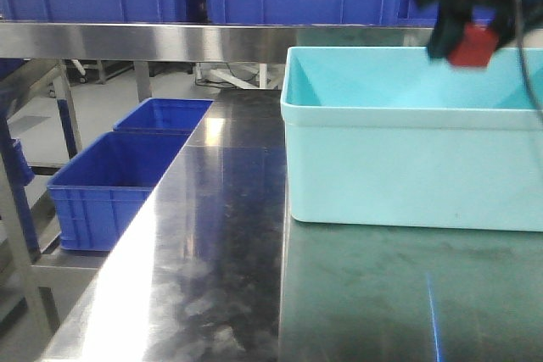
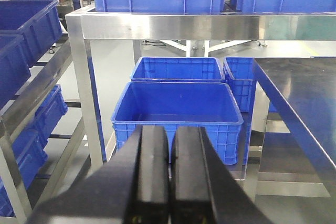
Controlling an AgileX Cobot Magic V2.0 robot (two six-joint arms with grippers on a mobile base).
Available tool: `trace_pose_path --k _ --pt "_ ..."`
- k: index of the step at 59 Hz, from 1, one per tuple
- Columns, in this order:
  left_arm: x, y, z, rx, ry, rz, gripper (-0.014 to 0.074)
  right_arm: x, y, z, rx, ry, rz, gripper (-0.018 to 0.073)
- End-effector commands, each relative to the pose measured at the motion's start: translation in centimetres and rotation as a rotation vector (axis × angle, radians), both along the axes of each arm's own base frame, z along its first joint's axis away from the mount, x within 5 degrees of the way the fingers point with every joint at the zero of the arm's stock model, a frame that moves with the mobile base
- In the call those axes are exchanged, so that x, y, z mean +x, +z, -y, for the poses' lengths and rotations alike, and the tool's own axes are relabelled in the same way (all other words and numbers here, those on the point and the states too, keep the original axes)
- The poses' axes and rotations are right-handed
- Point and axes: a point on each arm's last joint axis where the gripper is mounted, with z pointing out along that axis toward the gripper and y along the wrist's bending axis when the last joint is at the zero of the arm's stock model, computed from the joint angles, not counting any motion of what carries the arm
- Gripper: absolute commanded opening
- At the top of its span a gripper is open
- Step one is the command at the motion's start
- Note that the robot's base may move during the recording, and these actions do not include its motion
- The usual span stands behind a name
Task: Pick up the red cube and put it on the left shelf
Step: 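Close the right gripper on the red cube and lift it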
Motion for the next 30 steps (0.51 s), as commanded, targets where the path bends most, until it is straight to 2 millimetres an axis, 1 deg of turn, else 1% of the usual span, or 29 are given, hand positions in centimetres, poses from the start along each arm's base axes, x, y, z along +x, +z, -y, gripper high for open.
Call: trace_pose_path --k 1,8,15,18,21,25,30 --pt "0.0 0.1 0.0 -0.009 -0.005 0.08 0.0102 -2.3 6.7 0.4 0.032 0.011 0.265 0.0056" --pt "0.0 0.1 0.0 -0.009 -0.005 0.08 0.0102 -5.5 10.4 1.0 0.053 0.01 0.383 0.0056" --pt "0.0 0.1 0.0 -0.015 -0.005 0.08 0.0102 -8.6 12.2 1.6 0.07 0.011 0.476 0.0056" --pt "0.0 0.1 0.0 -0.009 -0.005 0.08 0.0102 -9.6 12.3 1.8 0.075 0.012 0.498 0.0056" --pt "0.0 0.1 0.0 -0.009 -0.005 0.08 0.0102 -11.1 12.5 2.0 0.081 0.013 0.534 0.0056" --pt "0.0 0.1 0.0 -0.009 -0.005 0.08 0.0102 -12.8 12.2 2.4 0.086 0.014 0.557 0.0056" --pt "0.0 0.1 0.0 -0.015 -0.005 0.08 0.0102 -15.0 11.2 2.8 0.089 0.015 0.572 0.0056"
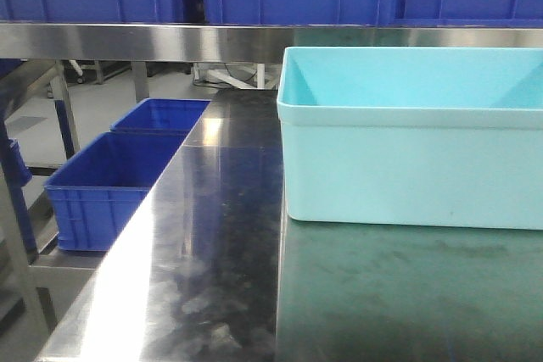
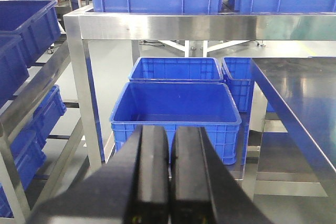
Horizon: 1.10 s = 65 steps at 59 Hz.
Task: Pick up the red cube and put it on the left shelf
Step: 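Close the right gripper on the red cube and lift it, then hold the red cube in the right gripper near the body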
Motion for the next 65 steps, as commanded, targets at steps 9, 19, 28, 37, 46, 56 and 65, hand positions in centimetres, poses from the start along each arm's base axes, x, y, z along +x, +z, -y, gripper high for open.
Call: trace_pose_path --k 9,19,28,37,46,56,65 --pt "0.0 0.1 0.0 -0.009 -0.005 0.08 0.0102 -5.5 -0.5 1.0 0.014 0.008 0.182 0.0056" --pt "0.0 0.1 0.0 -0.009 -0.005 0.08 0.0102 -8.5 -3.2 1.6 0.015 0.008 0.188 0.0056" --pt "0.0 0.1 0.0 -0.009 -0.005 0.08 0.0102 -10.3 -4.4 1.9 0.019 0.008 0.21 0.0056" --pt "0.0 0.1 0.0 -0.009 -0.005 0.08 0.0102 -11.3 -4.3 2.1 0.025 0.008 0.242 0.0056" --pt "0.0 0.1 0.0 -0.009 -0.005 0.08 0.0102 -11.3 -4.3 2.1 0.024 0.007 0.239 0.0056" --pt "0.0 0.1 0.0 -0.009 -0.005 0.08 0.0102 -11.3 -4.3 2.1 0.024 0.007 0.238 0.0056" --pt "0.0 0.1 0.0 -0.015 -0.005 0.08 0.0102 -11.3 -4.3 2.1 0.024 0.007 0.238 0.0056"
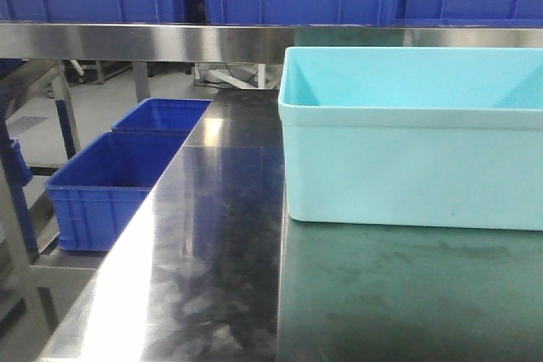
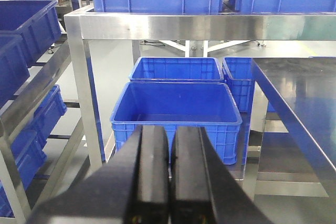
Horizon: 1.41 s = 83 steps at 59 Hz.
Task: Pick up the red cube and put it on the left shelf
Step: 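Hold the red cube in the right gripper near the body, then drive the base away from the table, turning toward the room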
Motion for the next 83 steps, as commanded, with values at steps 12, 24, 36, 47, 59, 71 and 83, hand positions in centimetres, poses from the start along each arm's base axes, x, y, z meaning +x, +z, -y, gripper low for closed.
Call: trace_pose_path --k 12,24,36,47,59,71,83 --pt "-0.02 0.1 0.03 -0.009 -0.005 0.08 0.0102 -0.03 1.66 0.0 0.001 0.004 0.113 0.0056" --pt "-0.02 0.1 0.03 -0.009 -0.005 0.08 0.0102 -0.03 1.66 0.0 0.001 0.004 0.113 0.0056" --pt "-0.02 0.1 0.03 -0.009 -0.005 0.08 0.0102 -0.03 1.66 0.0 0.001 0.004 0.113 0.0056" --pt "-0.02 0.1 0.03 -0.009 -0.005 0.08 0.0102 -0.03 1.66 0.0 0.001 0.004 0.113 0.0056" --pt "-0.02 0.1 0.03 -0.009 -0.005 0.08 0.0102 -0.03 1.66 0.0 0.001 0.004 0.113 0.0056" --pt "-0.02 0.1 0.03 -0.015 -0.005 0.08 0.0102 -0.03 1.66 0.0 0.001 0.004 0.113 0.0056" --pt "-0.02 0.1 0.03 -0.009 -0.005 0.08 0.0102 -0.03 1.66 0.0 0.001 0.004 0.113 0.0056"
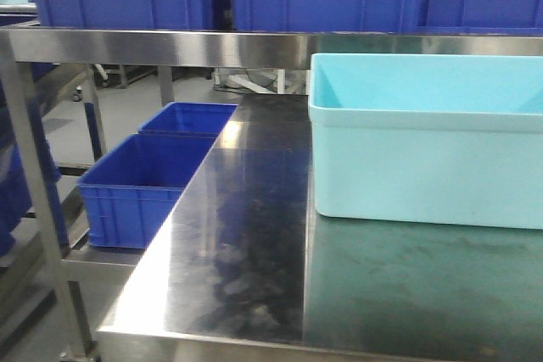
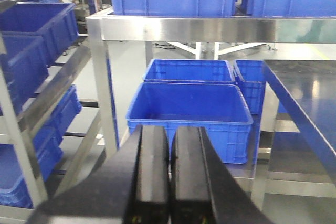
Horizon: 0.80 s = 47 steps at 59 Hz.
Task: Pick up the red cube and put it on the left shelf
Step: 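Drive the base away from the table, turning toward the room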
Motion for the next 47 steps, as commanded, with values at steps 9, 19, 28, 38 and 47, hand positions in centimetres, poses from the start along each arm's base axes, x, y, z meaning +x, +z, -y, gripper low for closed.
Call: trace_pose_path --k 9,19,28,38,47 --pt "-0.02 0.1 0.03 -0.009 -0.005 0.08 0.0102 -0.03 1.66 0.0 0.001 0.004 0.113 0.0056" --pt "-0.02 0.1 0.03 -0.009 -0.005 0.08 0.0102 -0.03 1.66 0.0 0.001 0.004 0.113 0.0056" --pt "-0.02 0.1 0.03 -0.009 -0.005 0.08 0.0102 -0.03 1.66 0.0 0.001 0.004 0.113 0.0056" --pt "-0.02 0.1 0.03 -0.009 -0.005 0.08 0.0102 -0.03 1.66 0.0 0.001 0.004 0.113 0.0056" --pt "-0.02 0.1 0.03 -0.009 -0.005 0.08 0.0102 -0.03 1.66 0.0 0.001 0.004 0.113 0.0056"
